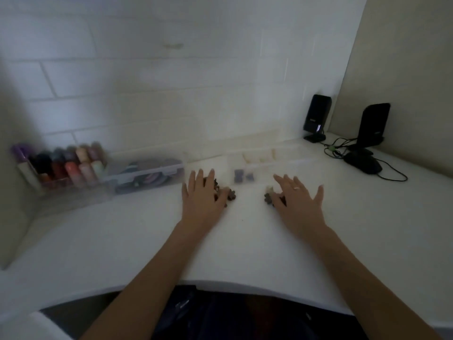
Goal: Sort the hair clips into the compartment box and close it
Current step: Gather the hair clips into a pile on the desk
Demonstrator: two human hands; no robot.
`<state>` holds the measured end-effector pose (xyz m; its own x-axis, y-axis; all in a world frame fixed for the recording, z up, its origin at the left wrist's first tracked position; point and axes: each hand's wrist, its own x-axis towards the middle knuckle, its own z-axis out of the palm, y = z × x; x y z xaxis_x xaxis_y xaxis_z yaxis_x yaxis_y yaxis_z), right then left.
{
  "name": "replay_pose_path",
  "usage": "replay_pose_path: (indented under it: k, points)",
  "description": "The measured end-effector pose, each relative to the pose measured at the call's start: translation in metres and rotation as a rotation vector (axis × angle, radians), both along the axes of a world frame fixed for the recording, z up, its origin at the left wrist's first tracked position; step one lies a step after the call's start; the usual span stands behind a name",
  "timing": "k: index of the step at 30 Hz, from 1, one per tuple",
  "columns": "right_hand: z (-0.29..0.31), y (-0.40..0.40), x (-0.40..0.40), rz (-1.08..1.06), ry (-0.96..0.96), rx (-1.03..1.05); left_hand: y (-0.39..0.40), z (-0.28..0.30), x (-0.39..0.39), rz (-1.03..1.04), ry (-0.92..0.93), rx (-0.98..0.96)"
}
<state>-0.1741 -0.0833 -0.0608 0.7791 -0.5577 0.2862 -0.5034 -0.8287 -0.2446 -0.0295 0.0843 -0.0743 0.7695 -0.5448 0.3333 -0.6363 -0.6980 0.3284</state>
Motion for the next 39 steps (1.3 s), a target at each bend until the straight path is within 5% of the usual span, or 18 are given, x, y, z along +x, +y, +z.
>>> replay_pose_path:
  k: [10,17,22,25,31,39]
  points:
    - [-0.001,0.009,-0.012,-0.107,-0.241,0.013,0.012,0.008,0.047,-0.18,0.334,-0.466]
    - [-0.005,0.011,-0.009,-0.081,-0.34,0.038,0.006,0.003,0.036,-0.154,0.578,-0.543]
    - [-0.003,-0.016,-0.02,-0.339,-0.44,0.193,0.003,0.002,0.027,-0.109,0.66,-0.605]
    - [-0.008,-0.029,-0.024,-0.336,-0.293,0.278,-0.006,0.003,0.013,-0.129,0.658,-0.581]
    - [-0.016,-0.022,-0.017,0.034,0.023,0.177,-0.035,0.007,-0.033,-0.16,0.486,-0.551]
    - [0.004,-0.014,-0.021,-0.075,-0.526,0.666,-0.09,0.011,-0.079,-0.252,0.607,-0.666]
